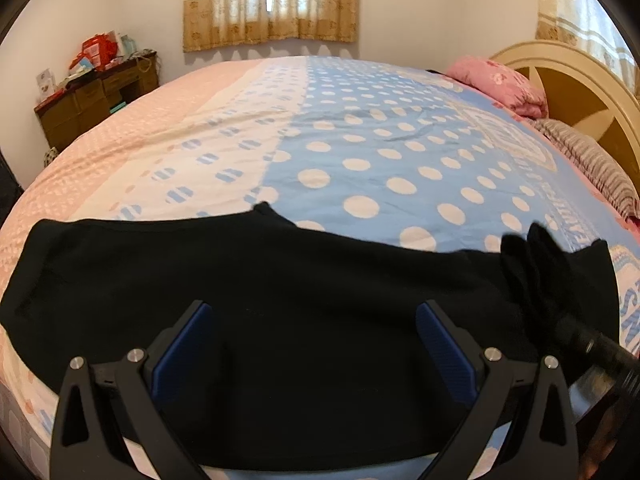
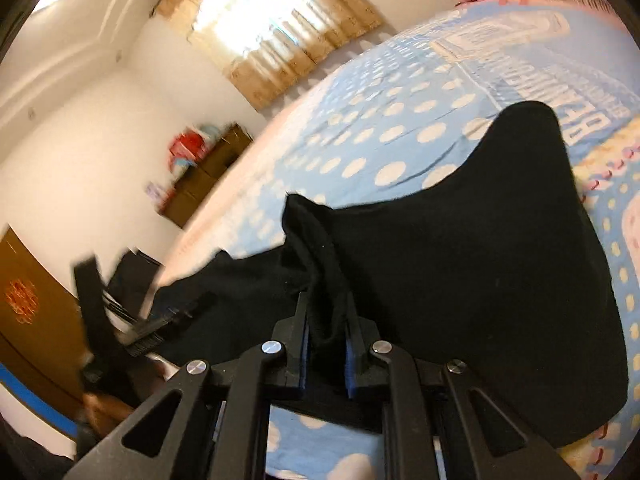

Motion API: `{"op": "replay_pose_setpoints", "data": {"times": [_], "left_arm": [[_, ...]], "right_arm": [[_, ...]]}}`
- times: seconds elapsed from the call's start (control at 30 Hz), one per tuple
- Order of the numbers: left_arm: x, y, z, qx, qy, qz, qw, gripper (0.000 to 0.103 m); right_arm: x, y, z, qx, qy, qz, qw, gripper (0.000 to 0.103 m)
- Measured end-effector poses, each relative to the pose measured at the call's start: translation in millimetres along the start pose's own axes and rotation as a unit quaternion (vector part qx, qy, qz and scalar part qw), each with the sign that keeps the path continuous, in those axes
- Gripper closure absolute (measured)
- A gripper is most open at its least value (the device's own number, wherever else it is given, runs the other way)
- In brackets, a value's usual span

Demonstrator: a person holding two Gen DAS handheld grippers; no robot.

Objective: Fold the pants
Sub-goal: 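Grasp the pants edge with the right gripper and lift it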

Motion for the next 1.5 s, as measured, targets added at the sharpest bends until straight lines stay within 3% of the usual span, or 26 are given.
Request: {"op": "replay_pose_setpoints", "data": {"times": [0.17,0.3,0.37,0.5,0.57,0.67,0.8,0.9,1.03,1.1,1.2,1.27,1.3,1.4,1.5], "left_arm": [[2,1,-8,0.002,-0.014,-0.001,0.9999,0.000],[6,2,-16,0.015,-0.034,0.006,0.9993,0.000],[10,2,-22,0.024,-0.050,0.012,0.9984,0.000],[25,-5,-30,0.020,-0.080,0.030,0.9962,0.000],[32,-13,-30,-0.004,-0.092,0.043,0.9948,0.000],[35,-9,-22,-0.003,-0.088,0.045,0.9951,0.000],[31,1,-4,-0.023,-0.084,0.027,0.9958,0.000],[25,4,13,-0.031,-0.066,0.026,0.9970,0.000],[22,4,24,-0.034,-0.056,0.018,0.9977,0.000],[22,3,23,-0.032,-0.056,0.018,0.9977,0.000],[27,-2,19,-0.029,-0.061,0.025,0.9974,0.000],[31,-5,14,-0.023,-0.064,0.031,0.9972,0.000],[33,-5,12,-0.020,-0.066,0.031,0.9972,0.000],[38,-7,7,-0.024,-0.075,0.032,0.9964,0.000],[42,-5,8,-0.029,-0.089,0.035,0.9950,0.000]], "right_arm": [[-3,11,11,0.003,0.025,-0.019,0.999,0.090],[-33,38,5,-0.025,0.011,-0.066,0.997,0.090],[-50,47,13,-0.041,0.036,-0.070,0.996,0.090],[-53,34,44,-0.048,0.115,-0.025,0.992,0.090],[-40,15,60,-0.048,0.147,0.005,0.988,0.089],[-11,-19,79,-0.037,0.187,0.050,0.980,0.086],[20,-56,80,-0.060,0.175,0.112,0.976,0.059],[12,-48,80,-0.089,0.164,0.104,0.977,0.057],[-18,-13,75,-0.114,0.144,0.026,0.983,0.057],[-29,-3,65,-0.068,0.138,-0.004,0.988,0.058],[-27,-38,64,-0.021,0.176,0.056,0.983,0.083],[-16,-80,63,0.015,0.193,0.113,0.975,0.085],[-13,-93,60,0.028,0.193,0.120,0.974,0.088],[-30,-110,48,0.045,0.148,0.081,0.985,0.089],[-41,-118,43,0.050,0.145,0.068,0.986,0.090]]}}
Point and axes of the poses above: each gripper's, at about its wrist camera, not at the fingertips, and y roughly against the way its jaws point, z to its left, x to its underside, the point moved 2 cm from there along -y, roughly the way its jaws point, and after that the axes turned 15 degrees about y, right-handed, at the moved point
